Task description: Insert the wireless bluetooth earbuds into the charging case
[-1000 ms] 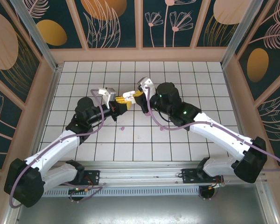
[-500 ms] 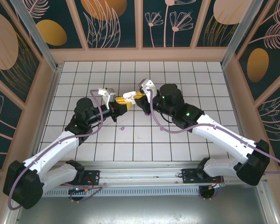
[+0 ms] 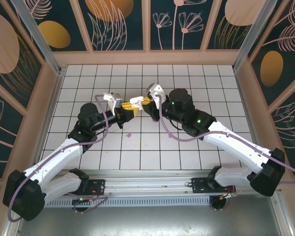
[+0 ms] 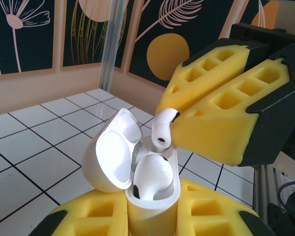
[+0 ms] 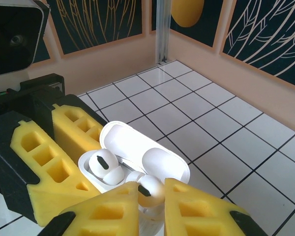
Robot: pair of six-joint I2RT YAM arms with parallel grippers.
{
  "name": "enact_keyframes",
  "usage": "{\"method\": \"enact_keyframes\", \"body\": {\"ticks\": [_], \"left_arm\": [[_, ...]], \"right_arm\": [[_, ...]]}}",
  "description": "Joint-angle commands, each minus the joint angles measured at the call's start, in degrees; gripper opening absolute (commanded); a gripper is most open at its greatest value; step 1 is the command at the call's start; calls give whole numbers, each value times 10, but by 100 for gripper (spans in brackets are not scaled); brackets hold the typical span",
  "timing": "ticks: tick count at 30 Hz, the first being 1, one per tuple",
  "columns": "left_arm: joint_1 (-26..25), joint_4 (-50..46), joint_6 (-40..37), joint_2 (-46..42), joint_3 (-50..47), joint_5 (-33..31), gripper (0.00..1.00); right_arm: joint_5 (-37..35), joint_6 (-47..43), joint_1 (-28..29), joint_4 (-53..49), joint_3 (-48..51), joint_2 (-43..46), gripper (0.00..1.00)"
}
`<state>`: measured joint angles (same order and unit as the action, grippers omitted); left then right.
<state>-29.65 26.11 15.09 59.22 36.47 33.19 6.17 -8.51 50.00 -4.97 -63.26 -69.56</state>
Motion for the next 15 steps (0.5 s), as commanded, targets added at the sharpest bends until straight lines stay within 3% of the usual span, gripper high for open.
{"method": "enact_keyframes", "body": {"ticks": [1, 15], "left_arm": [[4, 7, -13, -11, 22, -24, 0], [4, -4, -22, -22, 22, -33, 0]], "right_arm": [[33, 5, 11, -13, 2, 19, 17], [35, 10, 12, -19, -3, 22, 24]]}}
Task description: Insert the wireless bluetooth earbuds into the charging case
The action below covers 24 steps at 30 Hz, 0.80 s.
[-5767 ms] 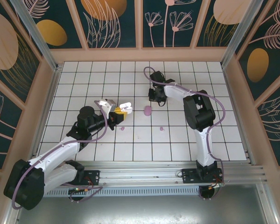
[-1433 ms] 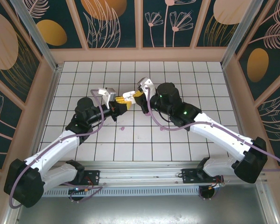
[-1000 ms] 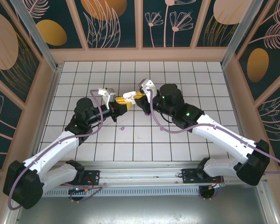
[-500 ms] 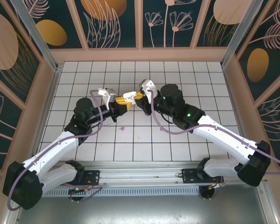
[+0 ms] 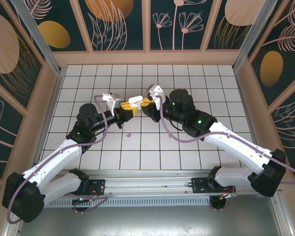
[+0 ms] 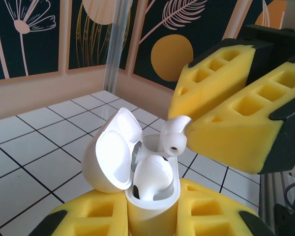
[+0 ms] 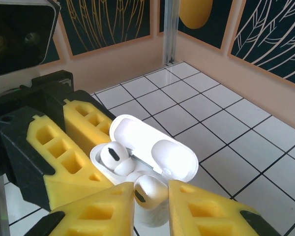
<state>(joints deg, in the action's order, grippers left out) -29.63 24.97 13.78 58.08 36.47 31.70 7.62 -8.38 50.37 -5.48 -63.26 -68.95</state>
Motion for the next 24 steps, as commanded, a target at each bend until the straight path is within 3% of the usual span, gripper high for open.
{"method": "enact_keyframes", "body": {"ticks": [1, 19, 24], "left_arm": [[4, 6, -9, -10, 23, -19, 0], [4, -15, -30, -29, 16, -31, 0], [4, -22, -41, -37, 9, -49, 0]], "right_arm": [[21, 9, 8, -15, -4, 16, 24], [30, 35, 8, -9, 0, 28, 28], [4, 57, 5, -11, 1, 24, 28]]}}
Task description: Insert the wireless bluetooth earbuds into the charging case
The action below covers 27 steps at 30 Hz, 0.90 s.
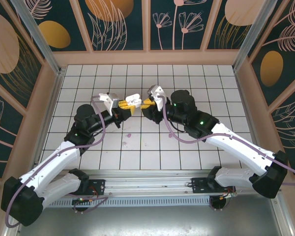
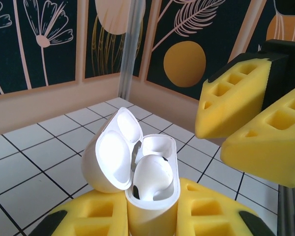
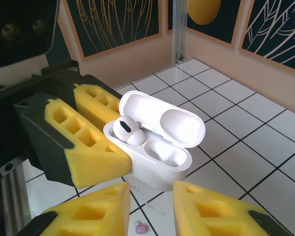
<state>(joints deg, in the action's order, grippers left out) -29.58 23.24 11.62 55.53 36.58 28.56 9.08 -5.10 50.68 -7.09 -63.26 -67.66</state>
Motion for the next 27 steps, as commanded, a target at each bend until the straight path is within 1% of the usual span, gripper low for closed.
{"method": "enact_keyframes", "body": {"ticks": [1, 4, 7, 10, 14, 17, 20, 22, 24, 27], "left_arm": [[3, -13, -21, -13, 9, -28, 0], [3, -35, -29, -21, 4, -61, 0], [3, -59, -33, -27, 4, -100, 0], [4, -103, -30, -30, 13, -166, 0], [13, -161, -7, -34, 14, -256, 0], [25, -170, 16, -45, -3, -286, 0], [34, -164, 35, -67, -27, -303, 0], [35, -168, 37, -84, -34, -314, 0], [36, -178, 34, -101, -39, -328, 0], [36, -209, 19, -128, -34, -353, 0]], "right_arm": [[-11, 31, 0, 6, 0, 12, 29], [-27, 52, -6, 9, -1, 13, 29], [-26, 69, -16, 10, -5, 9, 30], [-21, 99, -23, 13, -7, 3, 30], [-24, 167, -23, 15, -1, -7, 30], [-23, 229, -20, 33, 32, -5, 30], [-40, 313, -6, 80, 96, 0, 30], [-39, 360, 8, 113, 134, -9, 29], [-32, 384, 33, 136, 154, -32, 23], [-8, 377, 82, 161, 143, -102, 17]]}}
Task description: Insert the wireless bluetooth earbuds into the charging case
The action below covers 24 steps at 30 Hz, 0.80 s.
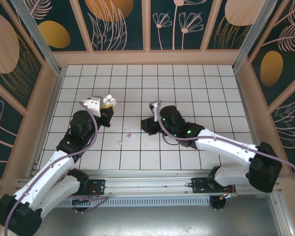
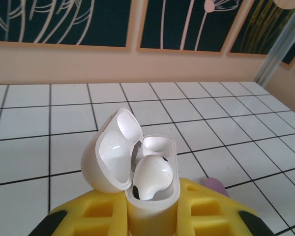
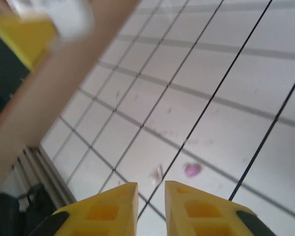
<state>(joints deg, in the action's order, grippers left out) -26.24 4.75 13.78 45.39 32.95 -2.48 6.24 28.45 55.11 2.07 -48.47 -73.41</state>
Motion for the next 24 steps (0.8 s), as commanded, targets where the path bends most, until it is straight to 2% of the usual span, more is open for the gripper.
{"method": "enact_keyframes", "body": {"ticks": [1, 5, 7, 11, 17, 24], "left_arm": [[2, -34, -5, -36, 4, -53, 0], [2, -61, -18, -72, 9, -86, 0], [2, -74, -23, -84, 13, -91, 0], [2, -89, -27, -103, 14, -102, 0], [3, -97, -39, -120, 11, -108, 0], [2, -104, -45, -129, -3, -107, 0]], "right_arm": [[30, 39, 50, 75, -13, -69, 16], [89, 31, 86, 100, -55, -180, 11], [112, 22, 94, 80, -88, -229, 9], [121, -23, 95, -6, -171, -308, 9], [148, -48, 100, -65, -238, -402, 6], [128, -75, 120, -160, -319, -480, 4]]}}
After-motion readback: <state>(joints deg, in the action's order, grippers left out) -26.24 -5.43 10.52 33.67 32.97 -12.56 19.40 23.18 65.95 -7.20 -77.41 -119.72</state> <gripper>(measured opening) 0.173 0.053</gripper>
